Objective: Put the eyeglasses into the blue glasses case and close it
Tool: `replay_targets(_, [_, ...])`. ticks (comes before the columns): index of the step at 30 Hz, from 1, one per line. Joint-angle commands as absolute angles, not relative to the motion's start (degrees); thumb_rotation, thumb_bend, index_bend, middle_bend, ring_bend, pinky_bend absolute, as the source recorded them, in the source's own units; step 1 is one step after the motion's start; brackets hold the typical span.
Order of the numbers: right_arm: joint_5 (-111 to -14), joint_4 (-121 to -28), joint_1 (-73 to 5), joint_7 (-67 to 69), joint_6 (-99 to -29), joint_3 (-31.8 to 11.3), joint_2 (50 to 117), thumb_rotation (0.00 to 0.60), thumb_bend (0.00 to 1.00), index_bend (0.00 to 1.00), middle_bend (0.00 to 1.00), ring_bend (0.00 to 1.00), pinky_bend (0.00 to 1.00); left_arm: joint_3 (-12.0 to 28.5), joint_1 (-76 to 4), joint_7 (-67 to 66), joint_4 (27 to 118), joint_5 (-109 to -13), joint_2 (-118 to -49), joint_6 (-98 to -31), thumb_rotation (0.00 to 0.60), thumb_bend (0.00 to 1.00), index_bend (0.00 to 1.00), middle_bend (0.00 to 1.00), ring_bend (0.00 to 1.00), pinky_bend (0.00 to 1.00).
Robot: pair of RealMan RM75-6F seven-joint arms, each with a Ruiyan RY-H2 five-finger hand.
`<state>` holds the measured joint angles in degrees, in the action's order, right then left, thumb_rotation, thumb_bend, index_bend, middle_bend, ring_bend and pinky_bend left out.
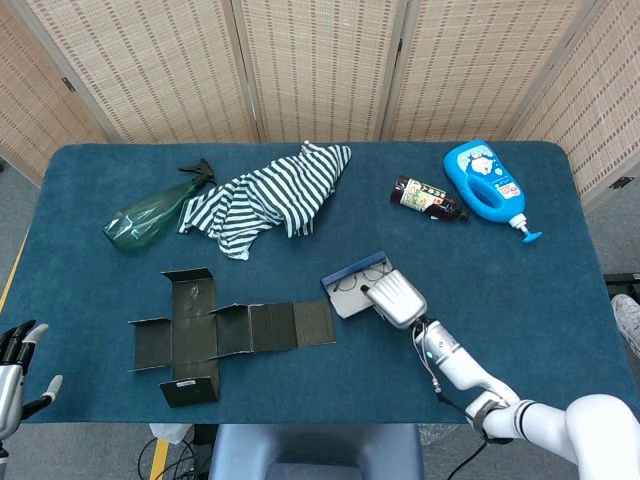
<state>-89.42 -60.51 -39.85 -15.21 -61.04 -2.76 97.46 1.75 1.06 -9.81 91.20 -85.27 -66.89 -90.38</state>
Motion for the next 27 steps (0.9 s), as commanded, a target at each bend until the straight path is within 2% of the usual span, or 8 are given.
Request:
replay_targets(1, [-90.41, -64.58, -38.64, -15.80, -62.35, -1.43, 94.24, 0.600, 0.46, 0.73, 0.92, 0.97, 0.96, 1.78, 1.00, -9.74, 91.17, -85.31, -66.89, -90.35, 0.600, 0.32, 0.18, 0.14, 0.15, 0.19])
replay_targets(8, [-91.37, -76.61, -35.87, -18.34, -63.46, 1.58, 85.34, 0.600, 0.46, 0.74, 0.93, 0.97, 0.96, 1.71, 0.89, -9.18, 90.93, -85.57, -67.07, -90.22, 0.600, 0.32, 0.18, 0.14, 0.15, 0.19])
replay_targets(12, [-91.29, -79.73, -35.83, -20.33, -63.39, 1.12, 83.23, 0.600, 0.46, 0.74, 0.93, 0.97, 0.96, 1.67, 0.71, -9.02, 90.98, -85.82, -67.15, -90.06, 0.600, 0.32, 0.18, 0.14, 0.15, 0.19])
replay_targets(27, [-84.56, -74.66, -41.93, -27.60, -55.19, -5.62, 90.58, 0.600, 0.46, 0.74, 0.91, 0.97, 0.96, 1.49, 1.69, -8.43, 91.39, -85.44, -66.37, -91.11, 0.600, 0.32, 0.18, 0.14, 0.15, 0.19])
